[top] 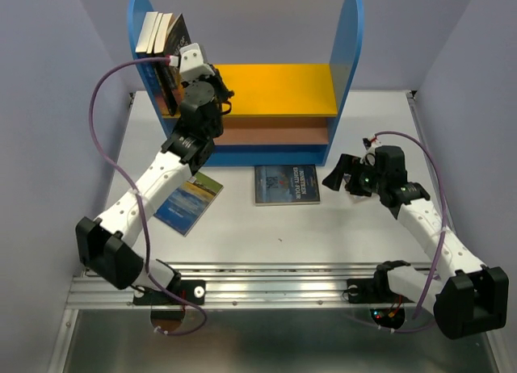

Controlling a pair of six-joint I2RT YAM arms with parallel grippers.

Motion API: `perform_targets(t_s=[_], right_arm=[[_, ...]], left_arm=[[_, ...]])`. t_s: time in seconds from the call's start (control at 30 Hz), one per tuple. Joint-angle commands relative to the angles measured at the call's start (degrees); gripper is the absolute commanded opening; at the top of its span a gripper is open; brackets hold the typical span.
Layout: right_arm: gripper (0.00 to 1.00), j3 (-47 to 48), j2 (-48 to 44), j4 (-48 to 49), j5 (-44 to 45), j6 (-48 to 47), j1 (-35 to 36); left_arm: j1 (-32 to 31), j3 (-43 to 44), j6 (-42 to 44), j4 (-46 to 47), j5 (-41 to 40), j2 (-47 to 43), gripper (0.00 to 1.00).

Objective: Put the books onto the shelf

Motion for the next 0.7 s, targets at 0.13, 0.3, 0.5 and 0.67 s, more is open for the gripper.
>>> perform_targets(t_s=[0.13, 0.3, 0.5, 0.67], right_arm=[[1.00, 0.0, -1.0, 0.4, 0.8, -1.0, 0.5], [1.00, 0.3, -1.4, 0.0, 1.5, -1.0, 0.5], [1.00, 1.0, -0.3, -0.3, 1.9, -1.0, 0.5], [1.00, 1.1, -0.1, -0.4, 1.9, -1.0, 0.5]], left_arm=[[6.6, 16.2, 2.9, -7.6, -6.1, 11.8, 0.00], [9.2, 26.1, 4.0, -13.1, -5.8, 17.2, 0.00], [10.6, 26.4, 3.7, -14.2, -8.0, 18.3, 0.00], [12.1, 25.2, 4.1, -14.0, -10.2, 18.0, 0.00]])
